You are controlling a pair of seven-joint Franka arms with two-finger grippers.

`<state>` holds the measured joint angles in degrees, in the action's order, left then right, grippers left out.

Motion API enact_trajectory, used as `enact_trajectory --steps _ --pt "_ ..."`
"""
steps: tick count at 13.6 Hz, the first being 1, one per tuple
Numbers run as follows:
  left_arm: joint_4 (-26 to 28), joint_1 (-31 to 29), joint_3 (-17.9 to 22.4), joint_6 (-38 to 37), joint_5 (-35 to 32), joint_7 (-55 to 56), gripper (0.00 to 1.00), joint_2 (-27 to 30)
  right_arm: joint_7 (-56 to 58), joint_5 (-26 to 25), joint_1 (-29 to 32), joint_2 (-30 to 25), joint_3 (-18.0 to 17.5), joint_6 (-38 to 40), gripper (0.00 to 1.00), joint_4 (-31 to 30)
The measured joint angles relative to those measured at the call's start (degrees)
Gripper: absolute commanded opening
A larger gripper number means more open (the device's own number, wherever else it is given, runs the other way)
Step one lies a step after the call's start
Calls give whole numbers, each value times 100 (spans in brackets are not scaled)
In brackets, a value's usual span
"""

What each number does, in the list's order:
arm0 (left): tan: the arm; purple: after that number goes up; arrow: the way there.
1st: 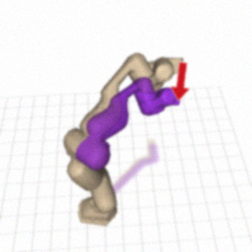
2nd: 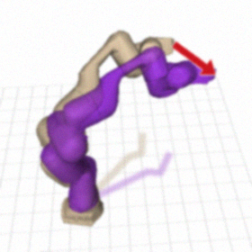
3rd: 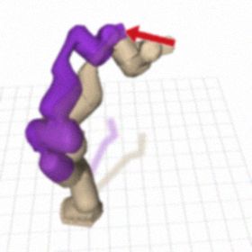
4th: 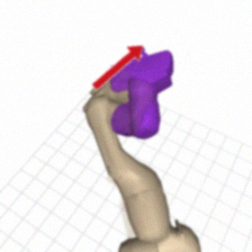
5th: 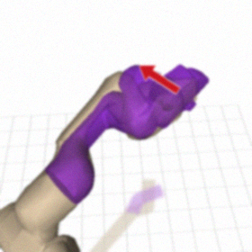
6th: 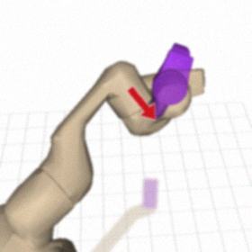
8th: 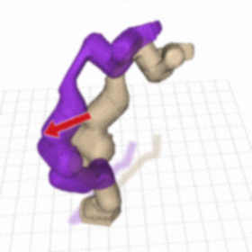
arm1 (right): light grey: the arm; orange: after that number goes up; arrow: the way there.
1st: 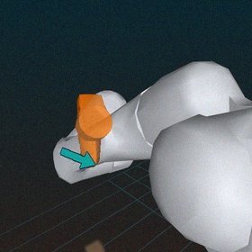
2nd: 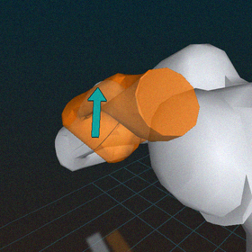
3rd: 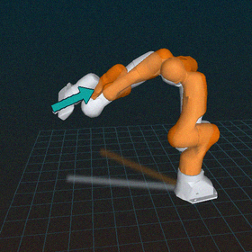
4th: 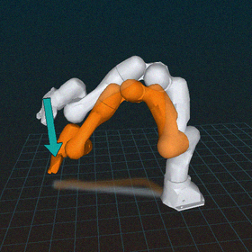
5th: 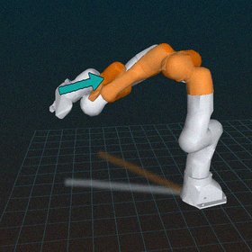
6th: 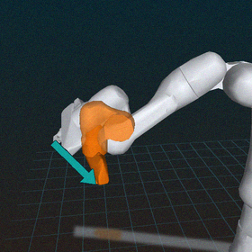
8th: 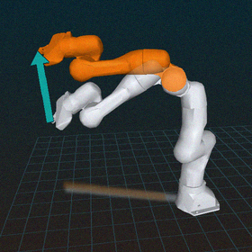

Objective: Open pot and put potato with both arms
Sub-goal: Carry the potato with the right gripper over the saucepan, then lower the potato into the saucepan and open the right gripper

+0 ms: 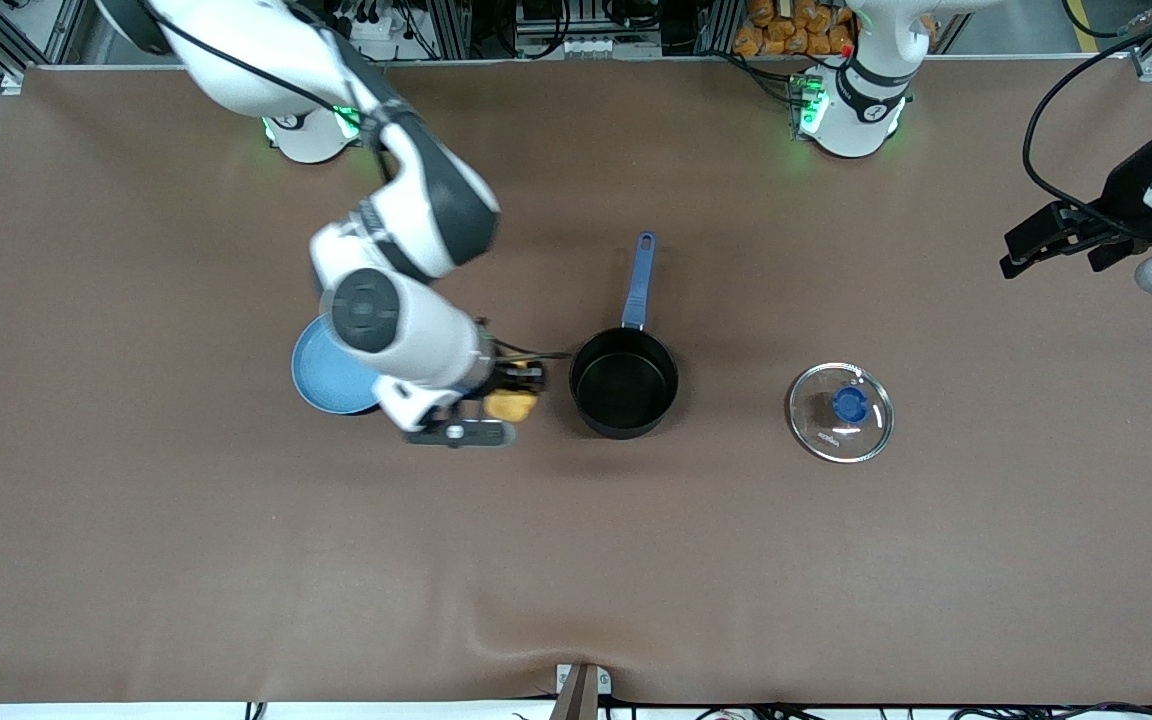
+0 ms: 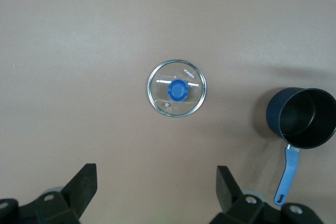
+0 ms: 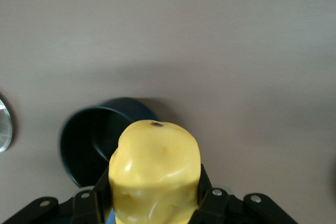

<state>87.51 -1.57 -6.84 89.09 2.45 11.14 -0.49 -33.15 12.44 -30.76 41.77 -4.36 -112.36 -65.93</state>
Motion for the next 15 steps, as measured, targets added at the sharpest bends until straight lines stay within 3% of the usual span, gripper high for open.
enact_trajectory --steps 3,9,15 --pt "-14 32 -1 -35 30 -11 100 68 -560 0 -393 491 4 -671 0 287" --pt "288 57 90 1 120 -66 100 389 -867 -1 -916 1077 61 -1045 0 350" --pt "353 57 99 42 121 -73 100 402 -922 -36 -1167 1249 133 -1111 0 386"
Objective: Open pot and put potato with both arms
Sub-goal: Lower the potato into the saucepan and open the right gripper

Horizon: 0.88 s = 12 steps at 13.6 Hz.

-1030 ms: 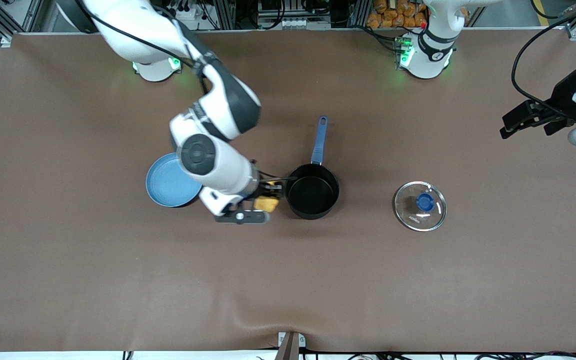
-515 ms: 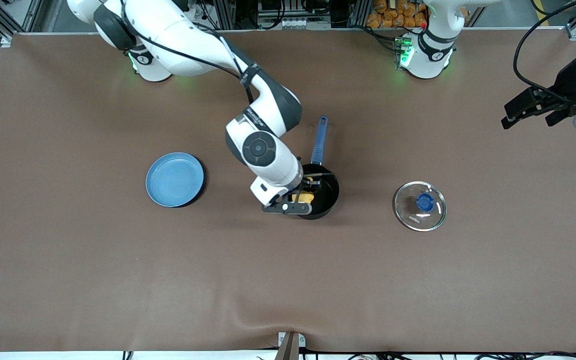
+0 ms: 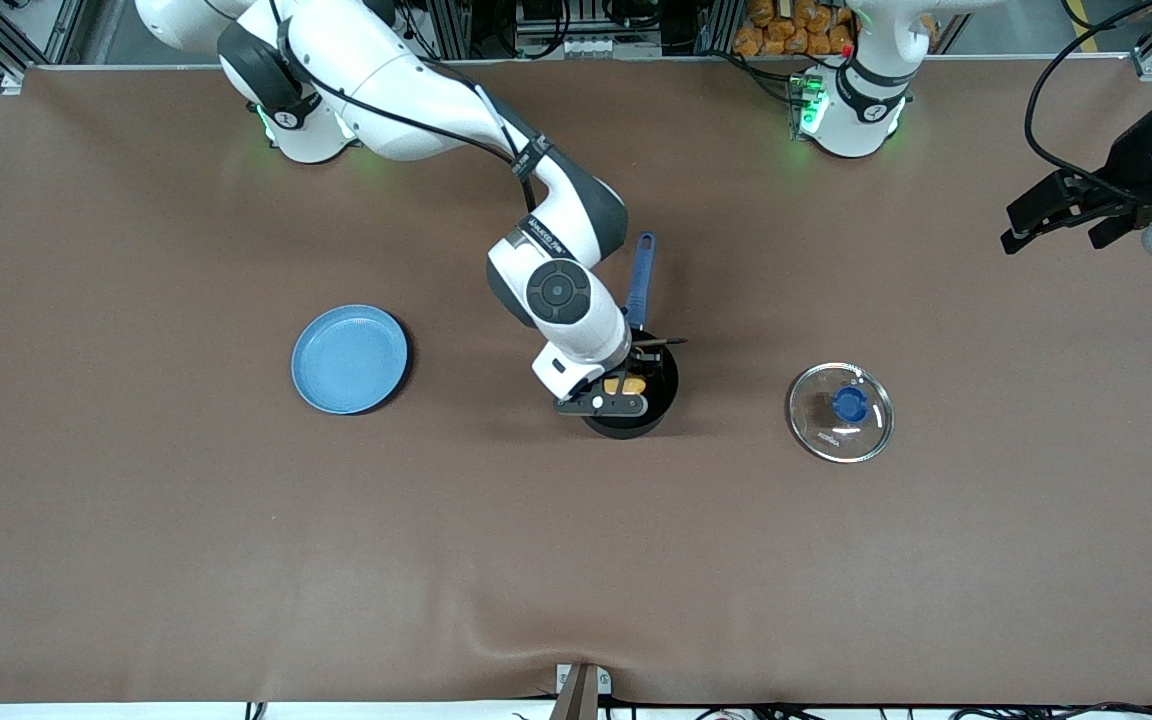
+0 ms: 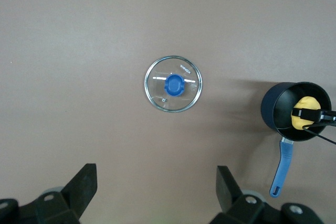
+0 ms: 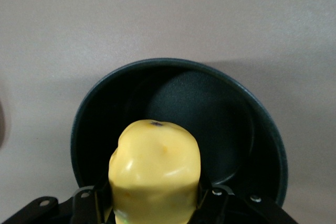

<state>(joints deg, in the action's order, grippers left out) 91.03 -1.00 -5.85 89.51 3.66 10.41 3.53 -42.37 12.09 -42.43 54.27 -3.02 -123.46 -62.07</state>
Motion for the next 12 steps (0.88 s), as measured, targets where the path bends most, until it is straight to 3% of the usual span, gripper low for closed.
enact_trajectory --steps 12 --pt "28 -7 20 33 0 -70 100 -11 -35 -224 -201 364 11 -50 0 1"
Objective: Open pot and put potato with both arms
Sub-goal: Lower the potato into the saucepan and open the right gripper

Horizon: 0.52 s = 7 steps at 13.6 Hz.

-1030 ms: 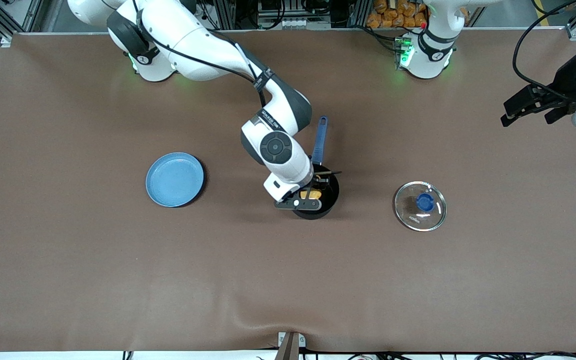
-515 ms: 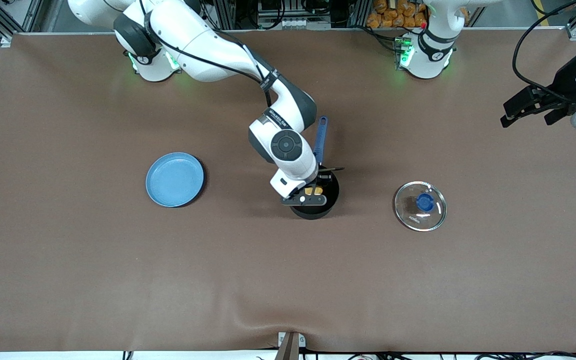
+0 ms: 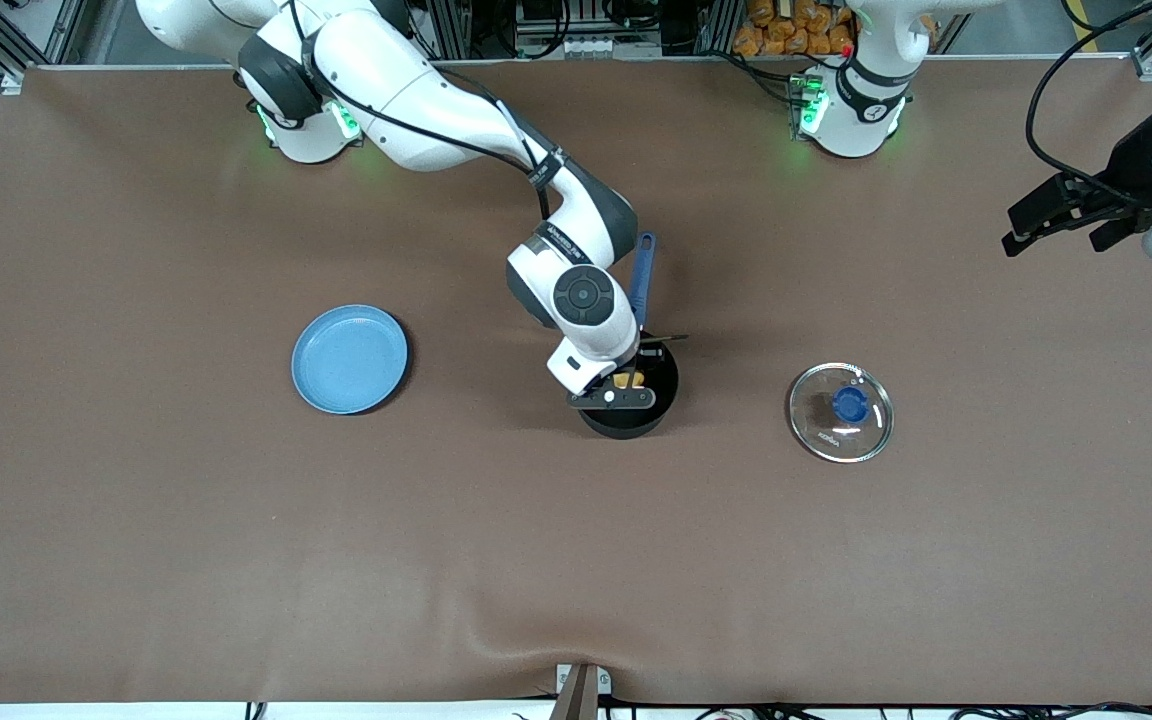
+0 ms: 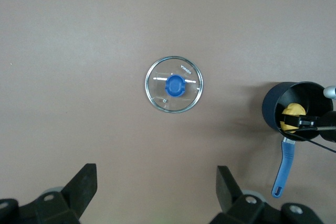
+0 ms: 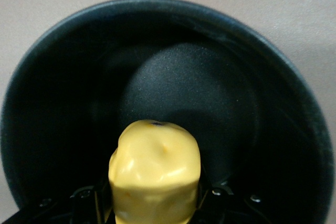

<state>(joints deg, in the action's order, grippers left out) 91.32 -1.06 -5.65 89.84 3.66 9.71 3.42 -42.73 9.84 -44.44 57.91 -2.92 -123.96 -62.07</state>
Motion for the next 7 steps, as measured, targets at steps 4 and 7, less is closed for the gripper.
enact_trajectory --steps 4,7 --pt "1 0 0 2 0 -2 100 0 -111 -143 -61 112 9 -137 26 11" --pt "1 0 0 5 0 -2 100 0 -145 -178 -72 113 11 -142 100 13"
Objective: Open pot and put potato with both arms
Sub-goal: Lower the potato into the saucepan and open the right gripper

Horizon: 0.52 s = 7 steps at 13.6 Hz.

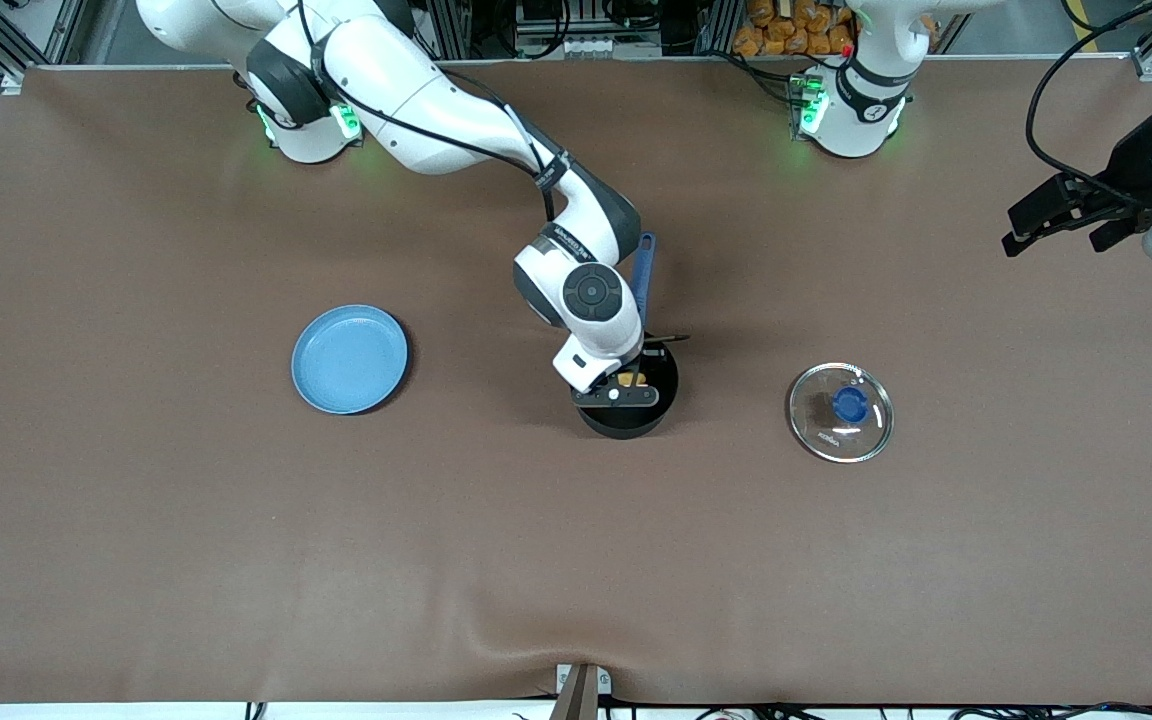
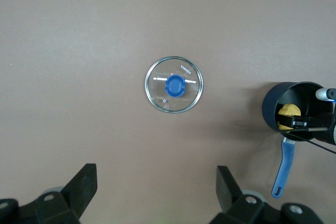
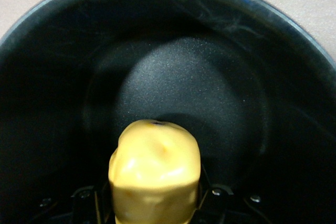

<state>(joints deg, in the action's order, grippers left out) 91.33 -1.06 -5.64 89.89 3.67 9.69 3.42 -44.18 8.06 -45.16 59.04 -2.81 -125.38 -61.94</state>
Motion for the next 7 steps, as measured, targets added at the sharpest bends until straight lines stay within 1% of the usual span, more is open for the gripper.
enact_trajectory --steps 5,7 --pt "0 0 0 0 0 0 100 0 -22 -3 0 2 18 20 100 80" --pt "1 0 0 1 0 0 100 0 -43 -3 14 -33 26 228 100 204"
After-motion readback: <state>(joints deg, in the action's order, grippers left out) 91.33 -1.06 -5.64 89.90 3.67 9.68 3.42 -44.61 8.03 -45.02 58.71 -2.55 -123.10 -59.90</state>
